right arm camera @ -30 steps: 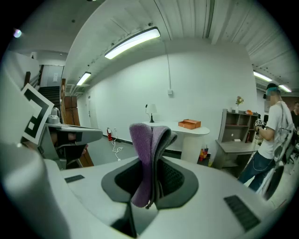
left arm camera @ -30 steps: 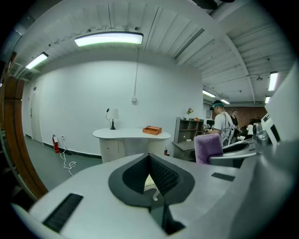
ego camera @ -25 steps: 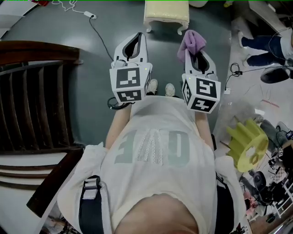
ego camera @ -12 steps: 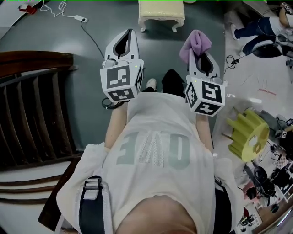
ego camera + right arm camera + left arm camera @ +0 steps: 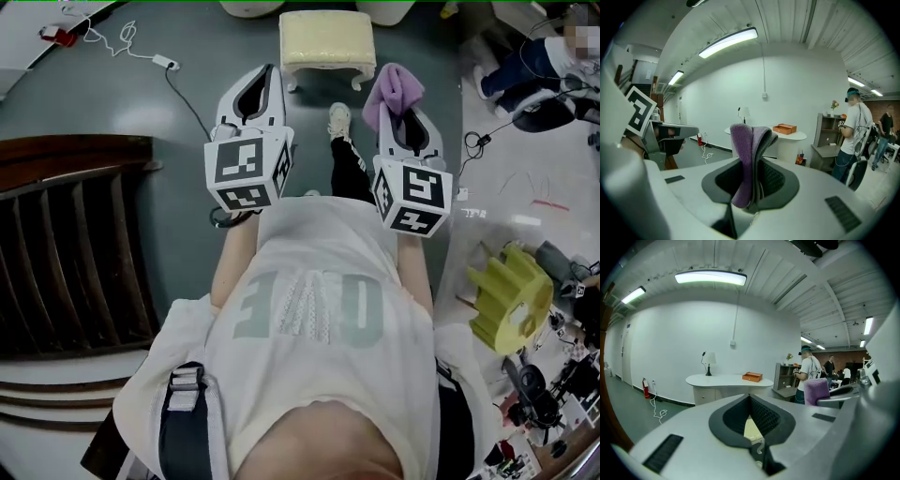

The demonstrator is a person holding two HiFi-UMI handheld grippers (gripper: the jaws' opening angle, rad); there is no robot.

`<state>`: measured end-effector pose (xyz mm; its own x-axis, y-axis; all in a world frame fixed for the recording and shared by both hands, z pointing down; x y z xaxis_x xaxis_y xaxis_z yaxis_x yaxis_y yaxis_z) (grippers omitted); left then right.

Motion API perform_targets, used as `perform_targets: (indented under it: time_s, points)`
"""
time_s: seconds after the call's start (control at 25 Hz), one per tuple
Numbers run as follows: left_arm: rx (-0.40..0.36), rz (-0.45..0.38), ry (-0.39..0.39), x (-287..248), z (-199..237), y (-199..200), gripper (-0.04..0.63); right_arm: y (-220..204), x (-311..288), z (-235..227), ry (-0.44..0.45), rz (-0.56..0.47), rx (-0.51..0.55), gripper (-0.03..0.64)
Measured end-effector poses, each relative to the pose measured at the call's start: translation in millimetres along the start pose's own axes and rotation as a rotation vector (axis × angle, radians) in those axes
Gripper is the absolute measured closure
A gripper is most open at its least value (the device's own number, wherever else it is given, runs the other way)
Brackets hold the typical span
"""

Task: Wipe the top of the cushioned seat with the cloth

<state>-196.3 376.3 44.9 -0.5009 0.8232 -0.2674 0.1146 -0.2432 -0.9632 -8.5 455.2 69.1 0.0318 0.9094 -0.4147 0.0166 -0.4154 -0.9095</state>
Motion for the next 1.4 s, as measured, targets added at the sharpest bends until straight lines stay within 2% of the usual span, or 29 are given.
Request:
perform_targets:
  time_s: [0.48,0.64,0.8,1.0,1.4]
  points:
    - [-0.049,-0.035,0.069,-168.3,3.0,63.6,0.589,73.5,-161.4,-84.3,0.107,-0.003,0.005,0.526]
    - [-0.026,-0.067,0.089,-224.2,9.8,97.3,0.589,104.7,-212.6,-109.3,0.147,0.012,-0.017,0.526]
    - [-0.009,-0.064,0.092,-269.4,13.2,120.7,0.589,136.7,-249.7,-126.5,0.178,0.020,0.020,0.526]
    - [0.014,-0.033,0.098,-303.1,18.9,130.3,0.589,155.5,-281.6,-129.6,0.200,0.048,0.030,0.526]
    - [-0.019,0.040,0.067,-333.5,39.9,122.1,0.589,165.6,-315.9,-117.7,0.177,0.077,0.012,0.526]
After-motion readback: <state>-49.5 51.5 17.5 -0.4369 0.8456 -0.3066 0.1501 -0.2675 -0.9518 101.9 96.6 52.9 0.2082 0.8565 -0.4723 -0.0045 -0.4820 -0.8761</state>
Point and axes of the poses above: the fingertips, and each gripper's own axes: x backward along the fingers, z to its left, y out of its top, the point moved 4 cm from there along x, backward along the fingers, and after that the axes turned 2 degrees about -x, right-handed, at the moved point
